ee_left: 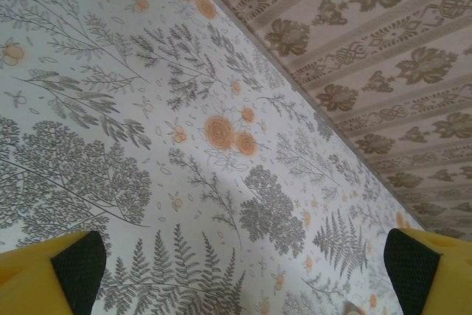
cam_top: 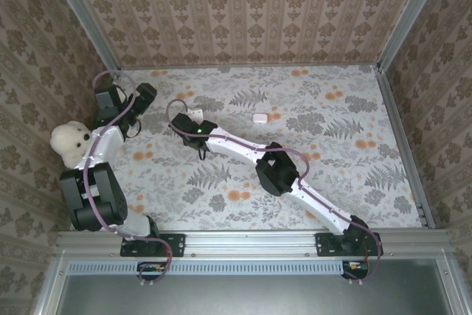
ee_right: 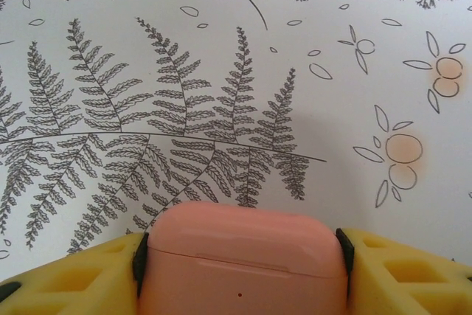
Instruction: Insert the wireless bluetooth earbuds into the charging case
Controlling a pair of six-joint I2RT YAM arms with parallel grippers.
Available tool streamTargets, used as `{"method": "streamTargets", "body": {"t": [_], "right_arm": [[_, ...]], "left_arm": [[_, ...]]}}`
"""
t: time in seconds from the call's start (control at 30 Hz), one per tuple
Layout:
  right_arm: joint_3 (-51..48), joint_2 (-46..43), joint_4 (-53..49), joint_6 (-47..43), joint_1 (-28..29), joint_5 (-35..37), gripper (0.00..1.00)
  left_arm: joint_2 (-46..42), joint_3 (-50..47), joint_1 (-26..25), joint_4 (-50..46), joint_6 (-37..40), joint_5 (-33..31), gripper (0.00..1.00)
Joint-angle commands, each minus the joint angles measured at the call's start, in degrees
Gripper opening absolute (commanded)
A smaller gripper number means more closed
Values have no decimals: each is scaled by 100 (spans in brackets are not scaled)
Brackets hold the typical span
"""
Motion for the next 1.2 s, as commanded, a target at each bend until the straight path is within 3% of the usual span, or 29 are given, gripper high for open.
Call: {"method": "streamTargets", "body": {"t": [0.0, 0.27, 0.57, 0.9, 1.17], "right_arm": [[-678, -475, -398, -103, 28, 61, 52], [-2875, -1897, -52, 143, 25, -10, 52], [-4920, -3088, 264, 736, 76, -691, 53], [-5214, -3258, 118, 1050, 99, -1062, 74], [-4753, -3078, -434, 1317, 54, -1085, 78]], "left_arm": [[-242, -21, 0, 97, -7, 341, 100], [-269, -40, -322, 27, 132, 301, 100], [-253, 210, -1016, -286, 429, -19, 100], [-355, 396, -1519, -573, 823, -850, 100], [-596, 674, -1483, -787, 1167, -1105, 100]]}}
